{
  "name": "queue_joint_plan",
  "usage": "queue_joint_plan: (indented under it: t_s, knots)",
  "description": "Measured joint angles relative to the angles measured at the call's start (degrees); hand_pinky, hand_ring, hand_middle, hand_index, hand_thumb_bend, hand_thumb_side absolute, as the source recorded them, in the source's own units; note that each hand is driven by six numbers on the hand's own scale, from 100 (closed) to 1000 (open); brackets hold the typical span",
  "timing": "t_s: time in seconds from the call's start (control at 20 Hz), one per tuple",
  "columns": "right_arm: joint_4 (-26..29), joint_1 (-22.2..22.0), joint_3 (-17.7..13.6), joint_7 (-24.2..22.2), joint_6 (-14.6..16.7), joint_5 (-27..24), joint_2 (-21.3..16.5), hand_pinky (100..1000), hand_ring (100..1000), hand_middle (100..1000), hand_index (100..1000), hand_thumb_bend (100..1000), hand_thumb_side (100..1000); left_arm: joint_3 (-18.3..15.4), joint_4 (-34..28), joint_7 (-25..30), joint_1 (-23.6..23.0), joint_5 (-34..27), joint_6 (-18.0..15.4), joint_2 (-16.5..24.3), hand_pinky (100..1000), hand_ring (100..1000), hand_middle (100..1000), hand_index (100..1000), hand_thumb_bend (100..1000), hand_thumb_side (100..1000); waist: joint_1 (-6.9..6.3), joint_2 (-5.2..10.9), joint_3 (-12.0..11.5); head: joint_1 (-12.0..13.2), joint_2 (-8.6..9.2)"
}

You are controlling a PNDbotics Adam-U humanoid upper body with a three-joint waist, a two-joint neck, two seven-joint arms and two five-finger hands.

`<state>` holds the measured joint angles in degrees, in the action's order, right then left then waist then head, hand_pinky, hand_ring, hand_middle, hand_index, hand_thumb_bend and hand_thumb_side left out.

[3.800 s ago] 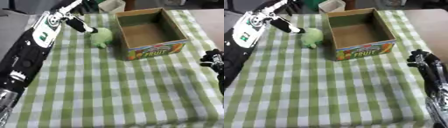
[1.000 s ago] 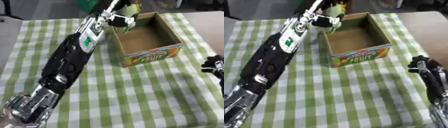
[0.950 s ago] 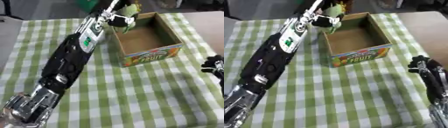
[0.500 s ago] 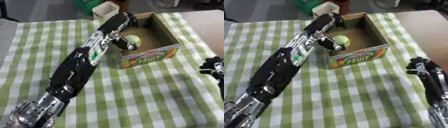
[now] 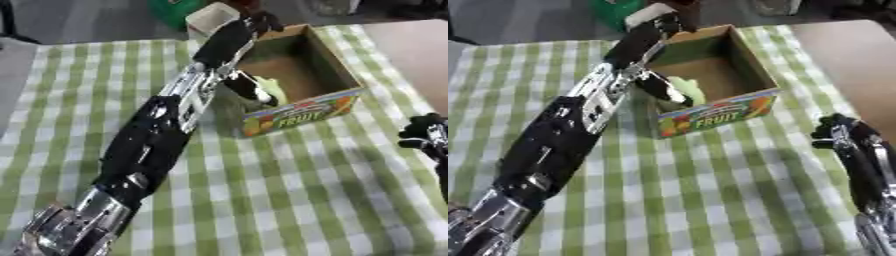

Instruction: Pick up objects on the table and place them in the box.

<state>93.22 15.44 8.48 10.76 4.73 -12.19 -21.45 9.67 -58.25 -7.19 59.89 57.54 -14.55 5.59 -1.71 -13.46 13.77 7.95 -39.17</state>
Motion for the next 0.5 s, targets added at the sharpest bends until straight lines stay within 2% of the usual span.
queue_joint_plan:
  t_s: [0.05,0.15,0.3,0.5]
  knots:
    - [0.0,-0.2,0.0,0.0,0.0,0.0,0.0,615,629,552,662,100,616,-0.2,-1.1,-0.6,-0.2,-0.8,0.1,0.0,637,770,755,785,871,127,0.11,0.03,-0.3,-0.1,-0.01]
    - [-0.1,-0.5,-0.1,0.1,0.1,0.0,0.0,616,629,552,662,100,615,-0.7,-3.5,-1.6,-1.0,-2.5,0.5,0.0,628,755,739,776,855,100,0.29,0.19,-1.1,-0.6,-0.05]
    - [-0.3,-1.2,-0.5,0.4,0.3,0.0,0.0,615,629,552,662,100,615,-1.2,-7.6,-1.9,-2.9,-5.3,1.4,1.9,612,740,720,763,841,100,0.46,0.67,-2.4,-1.6,-0.12]
    - [-0.4,-2.0,-1.2,1.0,0.4,0.0,0.0,616,629,552,662,100,614,-2.5,-13.3,-1.1,-7.2,-8.9,3.7,6.5,600,731,709,754,792,100,0.62,1.16,-4.2,-3.0,-0.54]
